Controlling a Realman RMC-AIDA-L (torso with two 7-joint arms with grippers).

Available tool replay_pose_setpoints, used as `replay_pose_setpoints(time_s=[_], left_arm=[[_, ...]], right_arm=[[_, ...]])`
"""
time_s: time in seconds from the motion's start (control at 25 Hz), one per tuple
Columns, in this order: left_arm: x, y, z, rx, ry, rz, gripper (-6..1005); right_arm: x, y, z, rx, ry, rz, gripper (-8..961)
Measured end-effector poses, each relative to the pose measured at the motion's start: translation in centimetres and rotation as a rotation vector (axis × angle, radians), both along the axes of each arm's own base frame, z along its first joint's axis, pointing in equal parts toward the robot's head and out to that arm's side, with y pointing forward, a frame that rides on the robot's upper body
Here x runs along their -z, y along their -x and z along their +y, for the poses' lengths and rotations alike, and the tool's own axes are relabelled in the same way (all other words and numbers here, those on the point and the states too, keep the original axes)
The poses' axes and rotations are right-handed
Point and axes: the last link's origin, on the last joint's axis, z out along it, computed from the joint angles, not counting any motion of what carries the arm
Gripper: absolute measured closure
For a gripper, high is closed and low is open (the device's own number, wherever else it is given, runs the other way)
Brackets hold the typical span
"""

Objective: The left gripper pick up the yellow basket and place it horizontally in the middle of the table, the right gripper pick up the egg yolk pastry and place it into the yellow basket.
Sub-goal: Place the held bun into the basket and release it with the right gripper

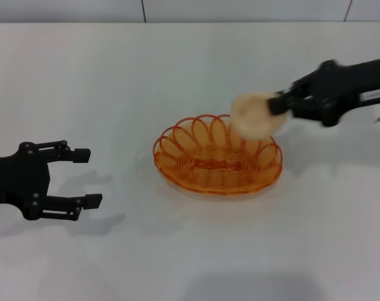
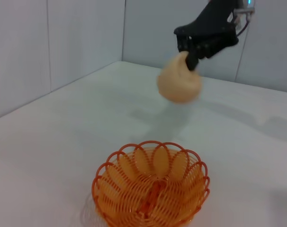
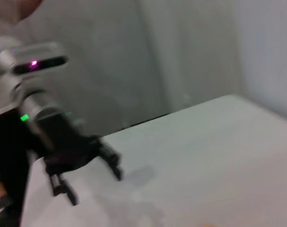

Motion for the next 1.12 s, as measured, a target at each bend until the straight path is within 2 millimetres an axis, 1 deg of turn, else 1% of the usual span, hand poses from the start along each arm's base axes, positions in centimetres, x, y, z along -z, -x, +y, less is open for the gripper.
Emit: replay_pose_setpoints(time_s=[0.16,0.44,0.6,0.76,1.0,1.12], left_arm=[[-0.1,0.0,0.1,0.001,-0.003,0.002,133],[-0.2,-0.1,0.2,0.01,-0.001,0.009,133],[-0.3,-0.1,0.3,0.012,-0.003,0.012,133],[-0.3,-0.2,0.4,0.014,-0.004,0.014,133],[-0.4,-0.2,0.5,0.022,-0.007,0.017,133],[-0.5,-0.2,0.5,0.025,-0.009,0.02,133]], right_arm=[[3.3,1.0,0.3,-0.019,0.012,-0.003,924],[6.7,0.8,0.8,-0.025,-0.039,-0.025,925],[7.3,0.6,0.6,-0.046,-0.048,-0.019,925],[7.5,0.6,0.5,-0.044,-0.053,0.024,926],[7.6,0.2,0.2,-0.042,-0.042,0.026,808],[7.1,-0.6,-0.3,-0.051,-0.038,0.023,678]])
